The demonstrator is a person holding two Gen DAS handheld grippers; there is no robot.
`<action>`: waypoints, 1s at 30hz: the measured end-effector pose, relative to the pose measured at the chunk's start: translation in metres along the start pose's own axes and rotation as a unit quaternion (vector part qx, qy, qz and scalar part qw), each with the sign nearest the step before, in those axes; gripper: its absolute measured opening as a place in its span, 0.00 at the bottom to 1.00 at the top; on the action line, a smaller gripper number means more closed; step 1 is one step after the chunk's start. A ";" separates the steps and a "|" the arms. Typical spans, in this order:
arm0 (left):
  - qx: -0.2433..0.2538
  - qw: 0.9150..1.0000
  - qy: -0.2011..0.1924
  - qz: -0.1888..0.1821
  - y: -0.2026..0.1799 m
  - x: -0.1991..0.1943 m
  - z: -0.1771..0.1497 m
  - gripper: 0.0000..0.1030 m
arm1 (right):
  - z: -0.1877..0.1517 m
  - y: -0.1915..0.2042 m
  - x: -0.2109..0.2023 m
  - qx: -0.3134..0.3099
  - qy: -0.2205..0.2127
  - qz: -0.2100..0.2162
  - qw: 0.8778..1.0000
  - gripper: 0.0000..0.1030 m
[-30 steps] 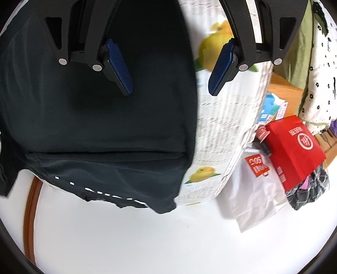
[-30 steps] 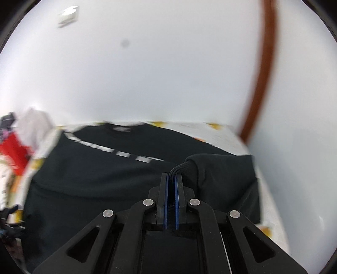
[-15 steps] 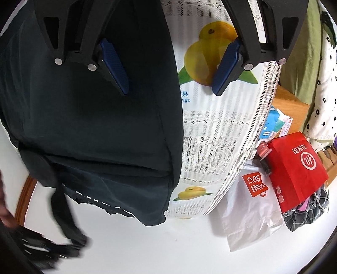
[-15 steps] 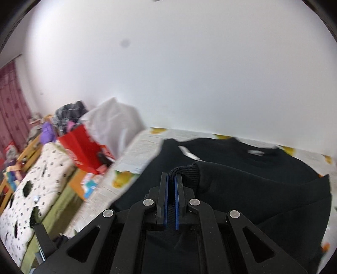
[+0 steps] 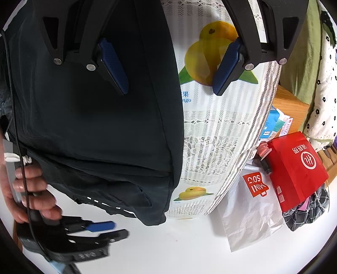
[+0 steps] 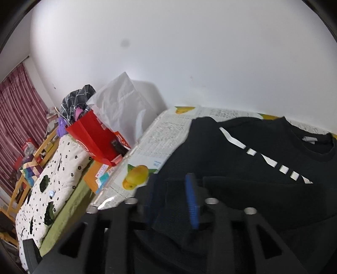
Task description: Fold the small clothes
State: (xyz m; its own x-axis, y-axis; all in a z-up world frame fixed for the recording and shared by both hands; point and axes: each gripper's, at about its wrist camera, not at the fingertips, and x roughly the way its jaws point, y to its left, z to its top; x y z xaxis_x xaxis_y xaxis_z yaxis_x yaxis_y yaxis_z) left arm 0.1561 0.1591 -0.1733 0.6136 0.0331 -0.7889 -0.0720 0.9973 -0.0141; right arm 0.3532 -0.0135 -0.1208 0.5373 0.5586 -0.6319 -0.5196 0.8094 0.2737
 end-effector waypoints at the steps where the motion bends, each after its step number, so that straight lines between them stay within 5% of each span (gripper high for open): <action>1: 0.000 1.000 0.000 0.000 0.000 0.000 0.000 0.78 | -0.002 -0.003 -0.004 -0.003 -0.004 -0.006 1.000 0.38; 7: 0.000 1.000 0.000 0.000 0.000 0.000 0.000 0.79 | -0.021 -0.035 -0.038 -0.020 0.000 -0.092 0.996 0.40; 17: 0.000 1.000 0.001 0.005 -0.001 0.000 0.000 0.82 | -0.120 -0.132 -0.094 -0.024 0.027 -0.282 0.959 0.39; 21: 0.000 1.000 0.002 0.009 -0.001 0.000 0.000 0.84 | -0.144 -0.161 -0.099 0.034 0.009 -0.259 0.965 0.39; 30: -0.005 1.000 0.001 0.005 0.004 -0.001 0.000 0.85 | -0.146 -0.158 -0.097 0.030 0.007 -0.266 0.963 0.41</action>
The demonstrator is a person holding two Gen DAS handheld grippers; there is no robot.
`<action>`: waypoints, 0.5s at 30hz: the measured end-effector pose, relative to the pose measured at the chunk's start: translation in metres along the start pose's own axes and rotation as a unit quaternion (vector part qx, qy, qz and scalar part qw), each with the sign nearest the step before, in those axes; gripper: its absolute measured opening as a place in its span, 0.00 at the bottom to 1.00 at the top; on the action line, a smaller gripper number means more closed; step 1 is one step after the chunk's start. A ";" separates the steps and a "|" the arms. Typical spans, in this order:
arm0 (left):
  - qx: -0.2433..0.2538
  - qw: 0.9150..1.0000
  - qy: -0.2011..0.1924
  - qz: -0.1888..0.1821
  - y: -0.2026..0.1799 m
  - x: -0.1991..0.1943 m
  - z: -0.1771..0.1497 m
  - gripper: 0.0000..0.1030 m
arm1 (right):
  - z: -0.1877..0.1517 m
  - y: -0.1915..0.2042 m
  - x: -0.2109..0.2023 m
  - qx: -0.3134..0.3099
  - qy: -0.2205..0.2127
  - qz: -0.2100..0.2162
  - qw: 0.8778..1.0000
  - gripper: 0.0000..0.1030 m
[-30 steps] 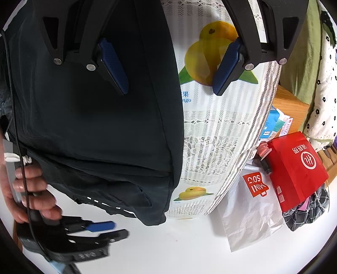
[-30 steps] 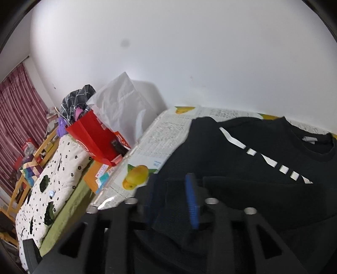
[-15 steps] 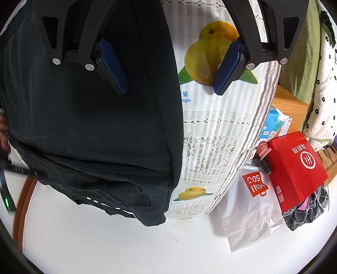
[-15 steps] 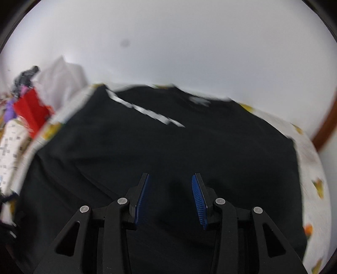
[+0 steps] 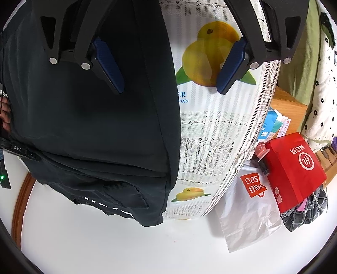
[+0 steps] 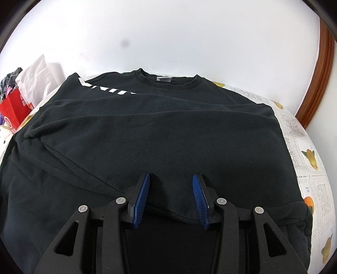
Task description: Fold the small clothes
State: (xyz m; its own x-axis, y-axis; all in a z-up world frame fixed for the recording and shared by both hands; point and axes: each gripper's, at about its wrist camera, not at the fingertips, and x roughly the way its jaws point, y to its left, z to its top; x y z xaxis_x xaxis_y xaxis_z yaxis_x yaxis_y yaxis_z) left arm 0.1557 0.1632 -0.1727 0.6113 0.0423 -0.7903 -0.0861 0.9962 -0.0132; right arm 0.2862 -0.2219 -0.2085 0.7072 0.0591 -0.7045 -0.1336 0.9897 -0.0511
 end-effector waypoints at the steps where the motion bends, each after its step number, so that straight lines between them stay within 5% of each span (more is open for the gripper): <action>1: -0.003 1.000 -0.003 0.000 0.001 -0.002 0.000 0.83 | 0.000 -0.001 -0.001 0.003 0.000 0.004 1.000 0.41; 3: -0.020 1.000 -0.001 -0.004 0.003 -0.004 0.006 0.68 | -0.001 -0.004 -0.002 0.012 -0.002 0.015 1.000 0.41; 6: -0.048 0.997 0.001 -0.055 0.004 -0.005 0.026 0.68 | -0.001 -0.007 -0.004 0.022 -0.005 0.024 0.999 0.41; 15: 0.058 0.998 -0.033 0.008 -0.054 0.025 0.098 0.67 | 0.003 -0.040 -0.048 0.032 -0.009 -0.062 0.997 0.41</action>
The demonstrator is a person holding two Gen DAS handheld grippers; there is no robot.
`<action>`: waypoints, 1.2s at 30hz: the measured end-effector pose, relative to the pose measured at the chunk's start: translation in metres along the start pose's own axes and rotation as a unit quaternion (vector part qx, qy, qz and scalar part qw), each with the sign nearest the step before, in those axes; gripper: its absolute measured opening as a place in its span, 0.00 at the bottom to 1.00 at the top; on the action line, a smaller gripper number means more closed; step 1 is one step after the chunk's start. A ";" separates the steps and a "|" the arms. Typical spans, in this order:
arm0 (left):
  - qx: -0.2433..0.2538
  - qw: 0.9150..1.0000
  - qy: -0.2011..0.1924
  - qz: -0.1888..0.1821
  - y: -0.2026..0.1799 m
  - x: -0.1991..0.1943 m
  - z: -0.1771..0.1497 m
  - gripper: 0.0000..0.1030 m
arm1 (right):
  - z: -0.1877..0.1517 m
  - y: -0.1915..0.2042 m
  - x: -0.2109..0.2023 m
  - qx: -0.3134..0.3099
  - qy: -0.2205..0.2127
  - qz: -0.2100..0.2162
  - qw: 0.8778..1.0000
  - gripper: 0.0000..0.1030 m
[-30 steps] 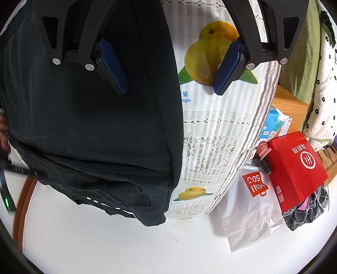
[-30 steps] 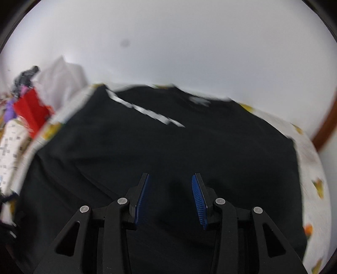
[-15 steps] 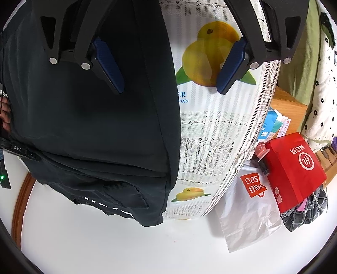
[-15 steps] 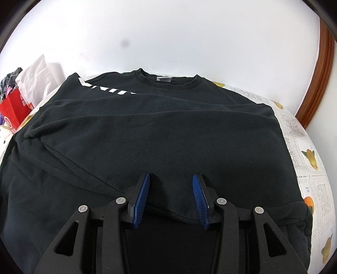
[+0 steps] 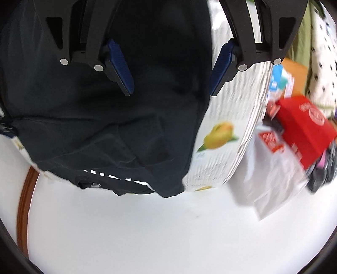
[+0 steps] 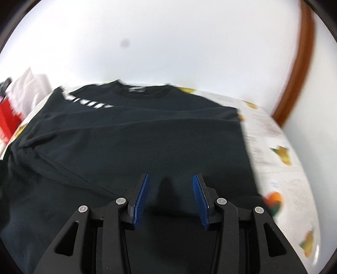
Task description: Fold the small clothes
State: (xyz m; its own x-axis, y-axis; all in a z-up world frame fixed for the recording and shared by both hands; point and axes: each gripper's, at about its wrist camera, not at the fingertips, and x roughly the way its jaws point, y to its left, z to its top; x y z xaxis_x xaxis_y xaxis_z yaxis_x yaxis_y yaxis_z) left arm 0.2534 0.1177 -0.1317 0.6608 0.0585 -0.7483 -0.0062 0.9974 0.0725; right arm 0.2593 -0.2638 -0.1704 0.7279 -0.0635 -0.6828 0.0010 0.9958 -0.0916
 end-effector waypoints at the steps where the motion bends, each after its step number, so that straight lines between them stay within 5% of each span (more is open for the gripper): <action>1: 0.009 1.000 0.004 0.002 -0.006 0.009 0.005 0.67 | -0.001 -0.009 -0.004 0.007 -0.001 -0.005 1.000 0.41; 5: 0.019 1.000 0.015 0.011 -0.015 0.032 0.017 0.57 | -0.018 -0.046 -0.010 0.024 0.017 -0.046 0.999 0.42; 10: 0.040 0.999 0.009 0.032 -0.021 0.047 0.023 0.45 | -0.053 -0.083 -0.015 0.066 0.041 -0.028 0.997 0.42; 12: 0.028 0.998 0.008 0.047 -0.016 0.049 0.025 0.10 | -0.065 -0.093 -0.018 0.083 0.044 -0.019 0.995 0.42; 15: -0.013 0.999 0.023 0.029 0.003 0.047 0.024 0.10 | -0.077 -0.104 -0.021 0.107 0.046 -0.014 0.993 0.43; 26: -0.044 0.998 0.035 -0.012 0.004 0.010 -0.001 0.10 | -0.089 -0.108 -0.057 0.120 0.011 -0.034 0.992 0.43; 34: -0.063 0.997 0.033 -0.043 -0.006 -0.030 -0.029 0.23 | -0.112 -0.105 -0.098 0.104 0.002 -0.035 0.994 0.42; 36: -0.066 0.996 0.030 -0.049 -0.008 -0.040 -0.035 0.38 | -0.119 -0.104 -0.108 0.105 0.000 -0.026 0.994 0.42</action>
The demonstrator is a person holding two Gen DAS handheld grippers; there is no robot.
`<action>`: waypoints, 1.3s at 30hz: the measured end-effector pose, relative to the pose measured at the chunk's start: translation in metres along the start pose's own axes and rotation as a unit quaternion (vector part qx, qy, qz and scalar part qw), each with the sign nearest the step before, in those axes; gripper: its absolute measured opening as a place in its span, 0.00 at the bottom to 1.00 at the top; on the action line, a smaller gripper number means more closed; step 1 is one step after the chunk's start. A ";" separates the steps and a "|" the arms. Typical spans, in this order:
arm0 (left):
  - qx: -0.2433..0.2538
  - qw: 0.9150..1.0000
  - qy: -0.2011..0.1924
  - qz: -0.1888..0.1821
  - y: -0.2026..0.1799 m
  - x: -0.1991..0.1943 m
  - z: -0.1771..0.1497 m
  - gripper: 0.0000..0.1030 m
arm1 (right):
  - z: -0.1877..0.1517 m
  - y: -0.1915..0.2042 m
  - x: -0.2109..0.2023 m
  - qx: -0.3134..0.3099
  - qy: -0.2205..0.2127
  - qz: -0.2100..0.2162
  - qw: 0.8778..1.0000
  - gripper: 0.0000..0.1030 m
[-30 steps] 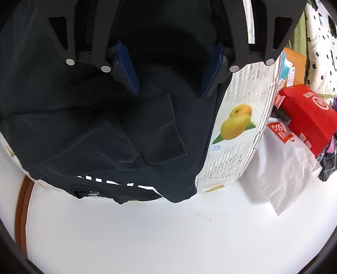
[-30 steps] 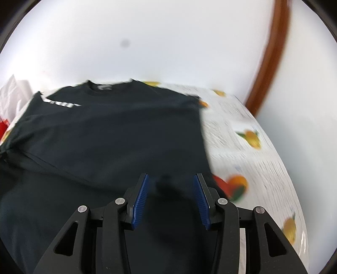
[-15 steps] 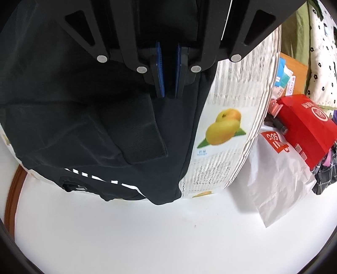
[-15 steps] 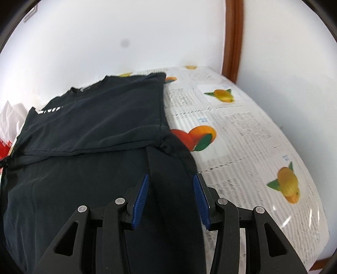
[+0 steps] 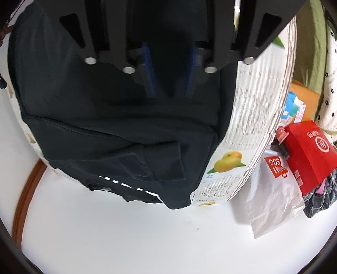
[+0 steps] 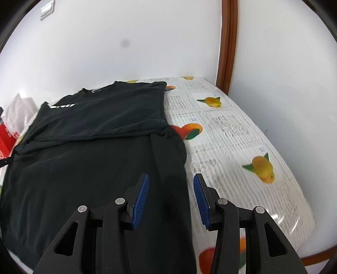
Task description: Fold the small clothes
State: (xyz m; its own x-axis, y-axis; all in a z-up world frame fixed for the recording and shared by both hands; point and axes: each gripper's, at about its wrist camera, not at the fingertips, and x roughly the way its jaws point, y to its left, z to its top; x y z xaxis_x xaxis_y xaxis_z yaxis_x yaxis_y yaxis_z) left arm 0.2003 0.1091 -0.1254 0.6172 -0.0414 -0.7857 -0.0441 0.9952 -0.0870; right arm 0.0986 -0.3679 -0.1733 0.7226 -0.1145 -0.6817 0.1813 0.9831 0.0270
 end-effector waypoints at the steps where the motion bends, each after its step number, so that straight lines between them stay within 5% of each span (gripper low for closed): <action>1: 0.001 1.000 -0.003 -0.002 -0.002 -0.006 -0.005 0.43 | -0.004 0.001 -0.005 -0.003 -0.001 0.003 1.000 0.42; 3: 0.002 1.000 -0.016 -0.004 -0.004 -0.018 -0.014 0.57 | -0.012 0.002 -0.013 -0.009 -0.004 0.006 1.000 0.43; 23: -0.024 1.000 -0.001 0.018 0.043 -0.067 -0.132 0.56 | -0.088 -0.022 -0.043 0.021 0.022 0.043 0.999 0.43; 31: -0.009 1.000 -0.008 0.007 0.037 -0.068 -0.146 0.52 | -0.108 -0.017 -0.030 0.028 0.031 0.063 0.997 0.42; 37: 0.006 1.000 -0.014 0.014 0.019 -0.061 -0.141 0.29 | -0.103 0.001 -0.017 0.017 0.011 0.058 0.998 0.42; 39: 0.001 1.000 -0.009 0.010 0.016 -0.060 -0.138 0.08 | -0.099 0.007 -0.012 0.016 0.008 0.049 0.999 0.25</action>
State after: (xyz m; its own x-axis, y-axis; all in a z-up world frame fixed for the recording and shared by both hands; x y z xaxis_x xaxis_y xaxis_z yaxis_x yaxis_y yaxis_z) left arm 0.0539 0.1154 -0.1647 0.6303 -0.0200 -0.7761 -0.0554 0.9960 -0.0707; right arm 0.0257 -0.3453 -0.2372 0.7266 -0.0155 -0.6869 0.1317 0.9843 0.1172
